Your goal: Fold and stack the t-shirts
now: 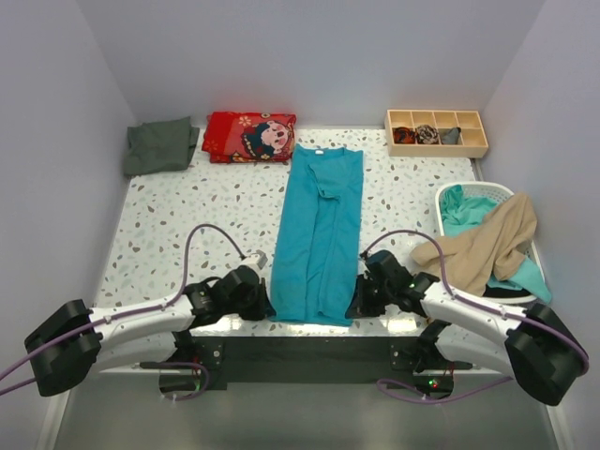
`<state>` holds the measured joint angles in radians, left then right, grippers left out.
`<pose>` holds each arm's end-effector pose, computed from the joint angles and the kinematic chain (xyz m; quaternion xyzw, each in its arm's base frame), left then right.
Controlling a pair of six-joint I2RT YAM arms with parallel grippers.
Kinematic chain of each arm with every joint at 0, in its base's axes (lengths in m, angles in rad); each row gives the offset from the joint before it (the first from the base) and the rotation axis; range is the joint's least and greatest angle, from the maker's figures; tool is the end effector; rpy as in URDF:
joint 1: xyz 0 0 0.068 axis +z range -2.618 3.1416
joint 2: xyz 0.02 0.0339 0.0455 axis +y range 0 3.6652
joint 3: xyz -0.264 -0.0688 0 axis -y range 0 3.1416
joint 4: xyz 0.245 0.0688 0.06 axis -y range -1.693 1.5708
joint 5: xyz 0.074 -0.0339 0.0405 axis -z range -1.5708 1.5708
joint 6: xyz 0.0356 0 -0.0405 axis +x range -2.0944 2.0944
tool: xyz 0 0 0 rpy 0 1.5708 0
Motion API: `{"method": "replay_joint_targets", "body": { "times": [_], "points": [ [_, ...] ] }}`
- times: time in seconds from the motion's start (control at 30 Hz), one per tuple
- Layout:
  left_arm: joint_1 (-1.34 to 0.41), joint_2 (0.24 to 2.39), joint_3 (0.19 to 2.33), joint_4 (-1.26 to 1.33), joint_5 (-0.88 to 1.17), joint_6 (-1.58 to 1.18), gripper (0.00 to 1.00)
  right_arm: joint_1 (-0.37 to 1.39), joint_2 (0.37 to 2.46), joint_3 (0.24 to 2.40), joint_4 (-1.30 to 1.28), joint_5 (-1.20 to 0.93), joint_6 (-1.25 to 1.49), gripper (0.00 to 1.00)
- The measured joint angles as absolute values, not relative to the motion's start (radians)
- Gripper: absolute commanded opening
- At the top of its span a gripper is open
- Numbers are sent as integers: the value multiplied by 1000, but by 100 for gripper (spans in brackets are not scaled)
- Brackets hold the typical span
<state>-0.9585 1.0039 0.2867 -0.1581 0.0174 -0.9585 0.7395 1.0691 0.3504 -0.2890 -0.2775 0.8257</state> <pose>0.0987 -0.1415 0.1362 0.0030 0.9401 -0.2836 0.1892 0.1225 0.1250 0.1373 0.0026 0.9522 0.2882 0.1014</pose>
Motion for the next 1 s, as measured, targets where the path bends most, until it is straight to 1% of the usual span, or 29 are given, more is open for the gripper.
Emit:
{"method": "replay_joint_targets", "body": {
  "times": [0.2,0.47,0.67,0.8,1.0],
  "points": [
    [-1000,1010,299,-175,14,-959,0,739,950,350,-385,-219,825,0],
    [-1140,1012,329,-236,-25,-1005,0,764,900,347,-474,-227,822,0],
    [-1173,1016,393,-309,-93,-1021,0,768,812,369,-527,-219,798,0],
    [-1173,1052,492,-341,-169,-1007,0,769,834,447,-527,-173,746,0],
    [-1173,1137,649,-381,-295,-965,0,770,968,592,-535,-103,648,0]
  ]
}}
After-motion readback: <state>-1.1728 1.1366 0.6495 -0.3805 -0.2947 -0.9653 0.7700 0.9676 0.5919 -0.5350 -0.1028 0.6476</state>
